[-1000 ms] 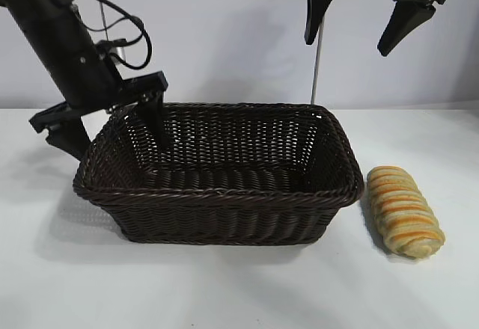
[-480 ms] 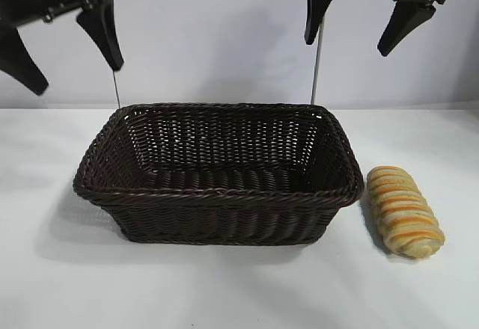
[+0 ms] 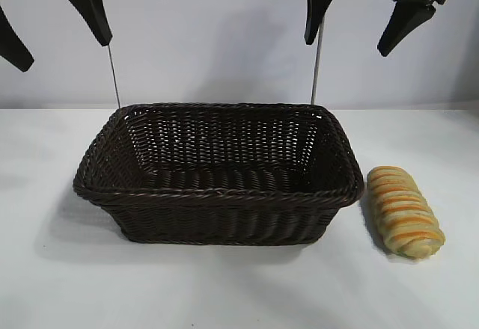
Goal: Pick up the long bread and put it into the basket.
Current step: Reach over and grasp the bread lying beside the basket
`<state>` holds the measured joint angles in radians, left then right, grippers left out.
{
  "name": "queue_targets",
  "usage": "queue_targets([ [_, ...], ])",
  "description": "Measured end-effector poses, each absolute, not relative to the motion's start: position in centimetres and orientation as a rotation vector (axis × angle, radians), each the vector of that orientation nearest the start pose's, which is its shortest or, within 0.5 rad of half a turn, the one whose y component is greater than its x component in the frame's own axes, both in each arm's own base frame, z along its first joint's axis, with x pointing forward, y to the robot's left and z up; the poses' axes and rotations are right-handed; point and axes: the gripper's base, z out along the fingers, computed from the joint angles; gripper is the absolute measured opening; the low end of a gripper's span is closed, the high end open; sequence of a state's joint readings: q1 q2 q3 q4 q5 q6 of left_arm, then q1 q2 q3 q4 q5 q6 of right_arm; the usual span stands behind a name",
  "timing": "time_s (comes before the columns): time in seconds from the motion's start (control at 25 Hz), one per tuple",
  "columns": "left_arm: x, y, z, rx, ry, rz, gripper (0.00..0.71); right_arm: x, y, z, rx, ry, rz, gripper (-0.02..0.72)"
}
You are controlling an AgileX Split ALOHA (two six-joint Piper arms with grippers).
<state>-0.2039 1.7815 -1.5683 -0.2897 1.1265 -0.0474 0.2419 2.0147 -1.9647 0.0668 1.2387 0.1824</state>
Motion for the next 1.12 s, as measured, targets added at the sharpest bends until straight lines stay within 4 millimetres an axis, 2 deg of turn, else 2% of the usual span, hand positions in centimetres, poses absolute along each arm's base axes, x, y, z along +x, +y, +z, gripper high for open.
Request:
queue_targets([
  [0.52, 36.5, -9.9, 29.7, -0.049, 2.841, -0.477, 0.685, 42.5, 11.1, 30.8, -0.07, 2.786, 0.201, 0.695],
  [0.8, 36.6, -9.9, 29.6, -0.069, 2.834, -0.479, 0.685, 42.5, 11.1, 30.8, -0.072, 2.786, 0.201, 0.695],
  [1.12, 36.1, -9.9, 27.2, -0.128, 2.876, -0.489, 0.685, 42.5, 11.1, 30.8, -0.072, 2.786, 0.201, 0.695],
])
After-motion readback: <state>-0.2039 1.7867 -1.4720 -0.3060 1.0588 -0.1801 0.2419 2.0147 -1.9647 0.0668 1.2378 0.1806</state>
